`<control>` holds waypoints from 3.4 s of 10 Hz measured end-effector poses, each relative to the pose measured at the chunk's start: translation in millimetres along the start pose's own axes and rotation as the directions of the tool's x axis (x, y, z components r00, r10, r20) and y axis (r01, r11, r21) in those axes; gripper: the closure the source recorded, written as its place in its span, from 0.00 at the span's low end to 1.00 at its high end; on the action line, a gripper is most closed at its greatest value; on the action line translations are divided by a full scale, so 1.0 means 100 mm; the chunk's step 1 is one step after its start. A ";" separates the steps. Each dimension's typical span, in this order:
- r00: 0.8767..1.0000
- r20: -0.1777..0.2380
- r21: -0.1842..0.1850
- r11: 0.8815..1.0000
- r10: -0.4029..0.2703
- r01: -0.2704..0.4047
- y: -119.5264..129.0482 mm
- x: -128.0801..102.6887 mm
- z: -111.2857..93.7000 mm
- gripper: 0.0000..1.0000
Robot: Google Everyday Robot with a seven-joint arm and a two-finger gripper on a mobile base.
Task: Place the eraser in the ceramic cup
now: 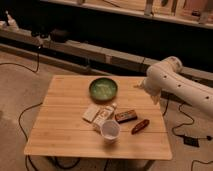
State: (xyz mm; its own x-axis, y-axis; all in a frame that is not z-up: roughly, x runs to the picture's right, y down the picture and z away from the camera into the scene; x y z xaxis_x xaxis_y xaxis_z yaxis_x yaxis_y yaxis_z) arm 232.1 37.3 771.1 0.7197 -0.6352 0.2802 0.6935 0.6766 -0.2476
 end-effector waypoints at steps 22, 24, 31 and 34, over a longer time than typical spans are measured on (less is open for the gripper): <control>0.845 0.532 -0.062 0.998 0.055 -0.025 -0.18 -1.10 0.44 0.20; 0.848 0.528 -0.069 0.997 0.054 -0.020 -0.17 -1.12 0.46 0.20; 0.792 0.577 -0.183 0.977 0.199 -0.112 -0.14 -1.36 0.98 0.20; 0.793 0.550 -0.228 0.961 0.261 -0.158 -0.06 -1.30 1.25 0.20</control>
State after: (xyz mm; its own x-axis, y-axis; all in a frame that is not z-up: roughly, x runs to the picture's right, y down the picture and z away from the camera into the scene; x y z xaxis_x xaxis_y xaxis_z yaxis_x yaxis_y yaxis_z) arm 129.8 162.5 851.9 0.7343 -0.1224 0.6677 0.5597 0.6658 -0.4934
